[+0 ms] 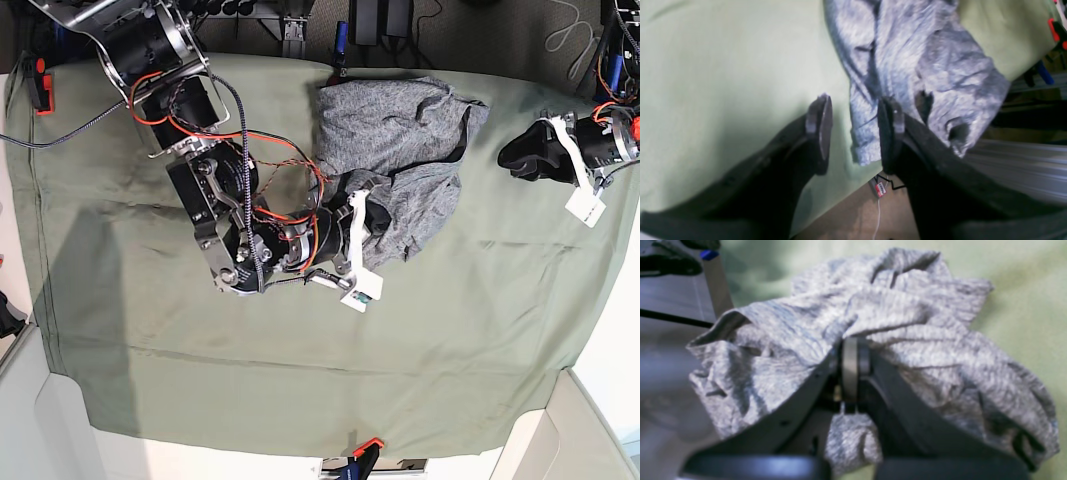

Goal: Fold the T-shirt properly
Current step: 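Grasp the bundle's edge with the right gripper and tuck it under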

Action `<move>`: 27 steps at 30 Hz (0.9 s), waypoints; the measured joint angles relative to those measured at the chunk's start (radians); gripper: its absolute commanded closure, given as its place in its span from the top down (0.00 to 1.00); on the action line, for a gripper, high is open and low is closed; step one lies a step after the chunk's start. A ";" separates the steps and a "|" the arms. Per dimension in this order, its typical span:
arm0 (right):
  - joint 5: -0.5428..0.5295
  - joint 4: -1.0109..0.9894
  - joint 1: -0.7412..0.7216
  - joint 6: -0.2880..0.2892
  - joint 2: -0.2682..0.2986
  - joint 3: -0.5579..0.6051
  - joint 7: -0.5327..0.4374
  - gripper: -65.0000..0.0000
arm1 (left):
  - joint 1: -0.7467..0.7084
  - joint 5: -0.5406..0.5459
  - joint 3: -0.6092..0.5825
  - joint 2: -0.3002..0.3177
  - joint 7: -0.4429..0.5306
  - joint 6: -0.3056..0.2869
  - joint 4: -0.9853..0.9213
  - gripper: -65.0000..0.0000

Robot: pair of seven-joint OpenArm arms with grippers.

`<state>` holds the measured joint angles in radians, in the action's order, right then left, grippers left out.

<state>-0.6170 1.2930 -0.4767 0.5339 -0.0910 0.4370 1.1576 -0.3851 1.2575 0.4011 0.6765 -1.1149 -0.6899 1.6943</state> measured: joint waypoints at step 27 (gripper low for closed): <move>0.120 -0.317 -0.052 0.005 -0.048 0.156 -0.467 0.00 | -0.039 -0.039 0.000 0.000 0.000 0.000 -0.004 0.38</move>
<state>-0.4969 0.9764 -0.5289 0.5388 -0.1387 0.5930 0.6910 -0.4236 1.2190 0.4011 0.6762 -1.1145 -0.6899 1.6901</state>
